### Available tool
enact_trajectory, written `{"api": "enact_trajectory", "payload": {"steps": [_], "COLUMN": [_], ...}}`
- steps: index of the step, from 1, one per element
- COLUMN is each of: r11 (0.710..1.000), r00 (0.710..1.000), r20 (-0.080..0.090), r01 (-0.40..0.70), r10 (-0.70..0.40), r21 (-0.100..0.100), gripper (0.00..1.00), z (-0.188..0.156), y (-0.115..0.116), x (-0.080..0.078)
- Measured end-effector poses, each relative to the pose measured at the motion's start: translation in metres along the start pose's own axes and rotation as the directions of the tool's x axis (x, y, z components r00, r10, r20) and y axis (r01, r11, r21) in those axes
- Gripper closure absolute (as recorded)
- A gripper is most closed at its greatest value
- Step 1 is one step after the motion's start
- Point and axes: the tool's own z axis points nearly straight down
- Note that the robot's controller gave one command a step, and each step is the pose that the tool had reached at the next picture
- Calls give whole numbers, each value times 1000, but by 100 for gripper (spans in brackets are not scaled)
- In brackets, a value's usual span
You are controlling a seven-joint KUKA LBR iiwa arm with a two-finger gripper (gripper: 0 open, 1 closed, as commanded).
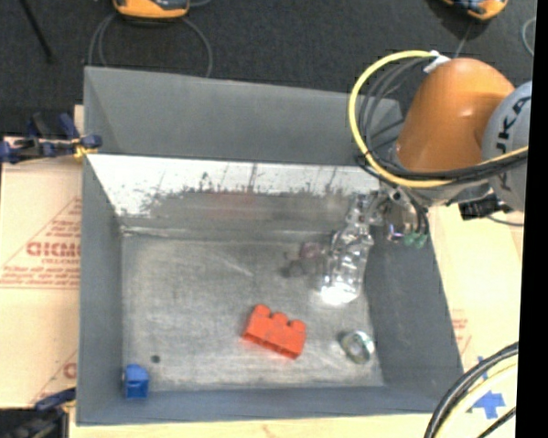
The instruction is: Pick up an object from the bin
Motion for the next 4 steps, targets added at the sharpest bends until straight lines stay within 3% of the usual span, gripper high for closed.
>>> {"api": "enact_trajectory", "payload": {"steps": [1, 2, 3, 4], "r11": [1000, 1000, 964, 975], "r00": [1000, 1000, 964, 975], "r20": [-9, 0, -5, -12], "r01": [1, -18, -267, -222], "r10": [-1, 18, 267, 222], "r21": [1, -1, -1, 3], "gripper": [0, 0, 0, 0], "z": [5, 101, 67, 103], "y": [0, -49, -8, 12], "x": [2, 20, -25, -31]}}
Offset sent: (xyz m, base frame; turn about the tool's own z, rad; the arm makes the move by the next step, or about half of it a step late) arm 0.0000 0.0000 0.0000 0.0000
